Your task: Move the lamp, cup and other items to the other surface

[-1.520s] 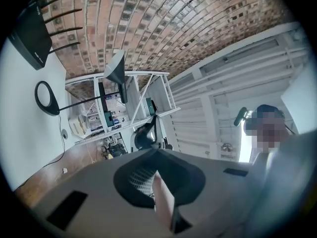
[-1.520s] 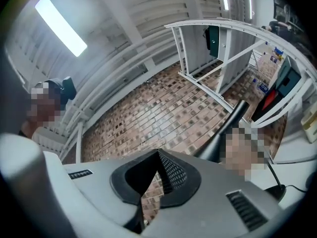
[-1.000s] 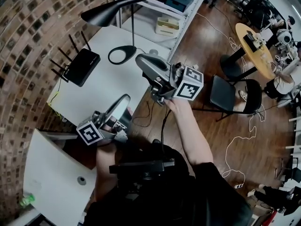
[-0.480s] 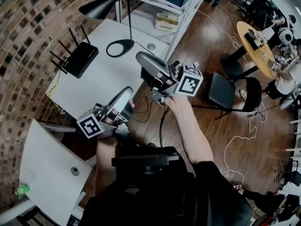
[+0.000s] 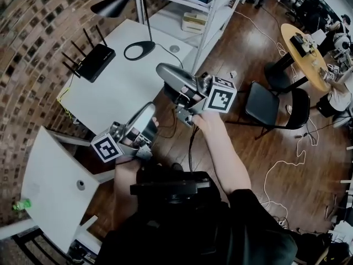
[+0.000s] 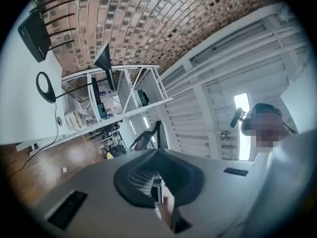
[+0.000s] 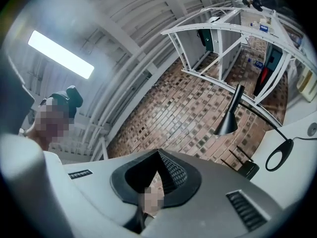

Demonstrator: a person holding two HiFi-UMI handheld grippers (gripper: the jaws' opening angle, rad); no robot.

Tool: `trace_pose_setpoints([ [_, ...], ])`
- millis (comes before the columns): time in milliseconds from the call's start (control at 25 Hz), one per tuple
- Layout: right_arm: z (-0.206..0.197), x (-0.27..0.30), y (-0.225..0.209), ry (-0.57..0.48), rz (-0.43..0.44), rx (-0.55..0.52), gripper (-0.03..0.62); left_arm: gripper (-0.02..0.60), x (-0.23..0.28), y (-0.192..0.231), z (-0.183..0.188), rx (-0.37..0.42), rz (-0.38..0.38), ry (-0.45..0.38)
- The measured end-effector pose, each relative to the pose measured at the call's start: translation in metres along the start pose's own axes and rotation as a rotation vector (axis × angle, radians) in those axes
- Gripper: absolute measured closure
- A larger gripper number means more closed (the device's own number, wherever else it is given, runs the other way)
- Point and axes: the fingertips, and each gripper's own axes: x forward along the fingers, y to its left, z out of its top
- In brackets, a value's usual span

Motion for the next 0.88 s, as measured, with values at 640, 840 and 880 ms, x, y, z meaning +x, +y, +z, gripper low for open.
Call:
trace_pose_setpoints([
  [640,-0.015,-0.063,0.059,-0.013,0.103,0.025,0.585,0.578,-0.005,-0.048,-0.079,0.094,0.133,-0.014],
  [840,-0.018,-0.057,0.072,-0.02,0.14,0.062,0.585,0.578,-0.012,-0.063,-0.075,0.116,0.12,-0.031],
  [880,-0.019,-0.055,0.074,-0.026,0.149,0.077,0.585,0.578,-0.014,-0.064,-0.074,0.117,0.115,-0.037],
])
